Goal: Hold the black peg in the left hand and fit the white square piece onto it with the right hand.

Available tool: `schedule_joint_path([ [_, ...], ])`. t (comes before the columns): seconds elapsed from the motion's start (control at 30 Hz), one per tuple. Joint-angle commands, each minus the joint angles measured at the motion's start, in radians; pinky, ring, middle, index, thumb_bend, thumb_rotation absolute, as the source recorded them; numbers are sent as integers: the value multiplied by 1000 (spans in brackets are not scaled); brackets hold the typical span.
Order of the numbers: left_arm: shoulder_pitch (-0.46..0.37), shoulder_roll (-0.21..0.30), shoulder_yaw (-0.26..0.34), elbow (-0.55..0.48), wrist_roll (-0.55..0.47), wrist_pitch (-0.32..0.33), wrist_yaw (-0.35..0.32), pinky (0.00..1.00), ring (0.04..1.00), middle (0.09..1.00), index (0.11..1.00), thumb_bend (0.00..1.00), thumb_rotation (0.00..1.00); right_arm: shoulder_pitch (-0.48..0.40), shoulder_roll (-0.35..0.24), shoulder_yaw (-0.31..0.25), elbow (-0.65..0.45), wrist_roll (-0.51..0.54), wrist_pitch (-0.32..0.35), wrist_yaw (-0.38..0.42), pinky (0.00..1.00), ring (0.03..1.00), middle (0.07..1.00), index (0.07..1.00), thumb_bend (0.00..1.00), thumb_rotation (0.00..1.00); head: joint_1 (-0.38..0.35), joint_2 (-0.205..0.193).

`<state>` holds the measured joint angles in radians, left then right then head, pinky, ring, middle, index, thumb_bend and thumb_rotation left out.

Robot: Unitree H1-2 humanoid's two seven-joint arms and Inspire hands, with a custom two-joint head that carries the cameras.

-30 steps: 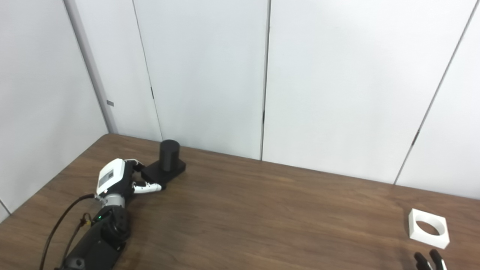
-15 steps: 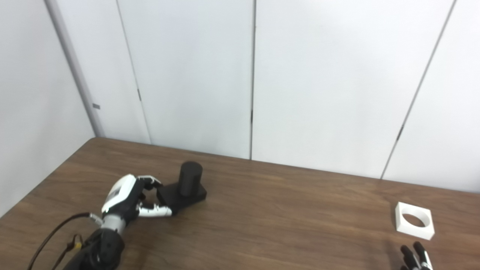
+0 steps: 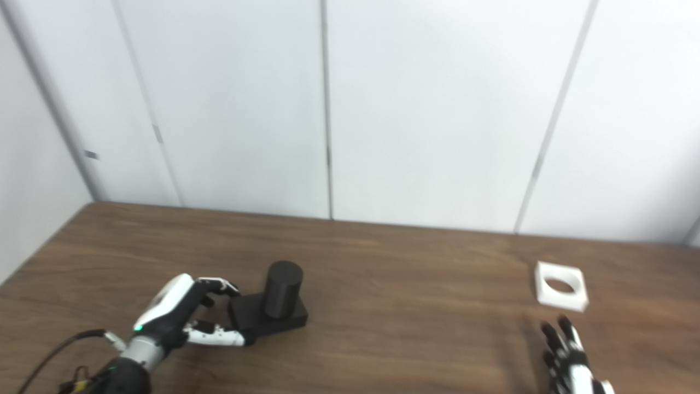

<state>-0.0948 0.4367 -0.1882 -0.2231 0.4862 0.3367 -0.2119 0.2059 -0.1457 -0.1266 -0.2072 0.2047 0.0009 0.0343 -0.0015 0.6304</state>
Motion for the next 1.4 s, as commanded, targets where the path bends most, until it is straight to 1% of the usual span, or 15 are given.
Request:
schedule_joint_path([
  [0.0,4,6,-34,-38,-49,-46,-69,738,827,794,489,503,48,19,45,11,-26,-12,11,-10,1000,988,938,1000,554,1000,-16,18],
  [0.1,10,6,-66,-69,-69,-42,-119,730,821,798,490,503,47,18,51,22,-46,-14,32,-29,1000,974,924,1000,541,1000,-44,59],
  [0.2,14,-3,-104,-92,-88,-41,-166,746,829,804,489,504,45,14,55,34,-65,-15,57,-44,1000,971,922,1000,514,1000,-63,84],
  [0.33,16,-14,-162,-111,-74,-33,-199,744,827,798,489,506,46,6,63,47,-87,-28,81,-71,988,956,916,1000,496,1000,-78,106],
  [0.4,15,-12,-205,-119,-34,-33,-207,758,843,803,489,507,47,1,64,53,-97,-30,98,-82,997,960,916,1000,499,1000,-81,114],
  [0.53,19,-7,-272,-137,41,-24,-223,855,890,820,489,509,48,-9,55,64,-105,-40,122,-96,1000,969,910,1000,508,1000,-86,134],
  [0.63,31,-7,-305,-141,86,-54,-212,890,891,814,489,511,48,-12,49,69,-108,-55,131,-104,1000,961,903,1000,506,1000,-87,138],
  [0.67,34,-7,-314,-141,100,-64,-207,906,890,810,488,511,48,-13,52,68,-110,-48,135,-104,1000,964,905,1000,502,1000,-89,147],
  [0.7,38,-6,-326,-143,125,-81,-199,910,890,810,488,511,48,-14,54,66,-112,-43,139,-105,1000,965,906,1000,501,1000,-89,147],
  [0.77,47,-3,-346,-153,180,-107,-190,968,888,803,488,511,51,-18,57,65,-116,-38,147,-108,1000,972,909,1000,495,1000,-90,154],
  [0.83,55,-4,-357,-164,233,-126,-182,993,884,800,488,512,53,-19,56,65,-117,-37,149,-109,1000,973,908,1000,503,1000,-89,158],
  [0.97,88,-16,-383,-186,365,-157,-166,1000,885,802,489,512,54,-20,51,69,-120,-38,156,-109,1000,965,908,1000,513,1000,-89,163],
  [1.1,123,-48,-392,-201,495,-166,-144,996,871,788,487,516,54,-19,41,75,-126,-45,165,-104,1000,973,913,1000,526,1000,-88,170],
  [1.2,140,-67,-392,-201,549,-174,-140,994,870,781,487,517,52,-19,42,74,-124,-43,162,-104,1000,970,916,1000,527,1000,-88,170],
  [1.37,152,-87,-385,-209,588,-181,-165,987,875,782,487,516,53,-19,42,73,-123,-43,157,-104,1000,970,915,1000,529,1000,-89,172],
])
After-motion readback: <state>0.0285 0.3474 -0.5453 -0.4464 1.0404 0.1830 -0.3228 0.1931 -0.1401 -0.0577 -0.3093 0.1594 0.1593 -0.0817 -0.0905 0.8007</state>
